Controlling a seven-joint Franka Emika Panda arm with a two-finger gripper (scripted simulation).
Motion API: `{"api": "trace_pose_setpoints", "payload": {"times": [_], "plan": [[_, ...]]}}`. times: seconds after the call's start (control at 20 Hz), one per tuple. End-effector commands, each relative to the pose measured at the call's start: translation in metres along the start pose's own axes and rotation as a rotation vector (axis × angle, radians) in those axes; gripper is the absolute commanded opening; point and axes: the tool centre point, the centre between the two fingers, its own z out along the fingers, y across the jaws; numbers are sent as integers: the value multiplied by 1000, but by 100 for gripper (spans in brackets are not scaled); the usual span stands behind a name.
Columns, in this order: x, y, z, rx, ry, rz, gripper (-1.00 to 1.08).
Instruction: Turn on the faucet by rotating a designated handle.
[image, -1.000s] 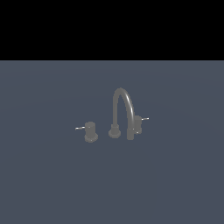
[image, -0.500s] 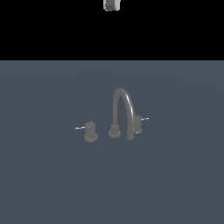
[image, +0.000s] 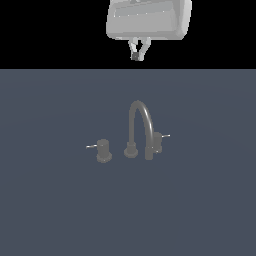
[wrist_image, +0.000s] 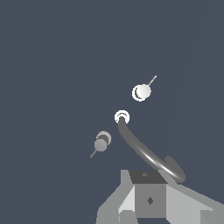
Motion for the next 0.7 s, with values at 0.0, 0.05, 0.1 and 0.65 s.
{"api": "trace_pose_setpoints", "payload": {"times": [0.0, 0.05, 0.1, 0.65], "plan": [[18, -1, 20, 2, 4, 68, -100], [25, -1, 29, 2, 6, 95, -100], [32, -1, 37, 1, 9, 121, -100], [101, 16, 137, -18, 52, 411, -100]]}}
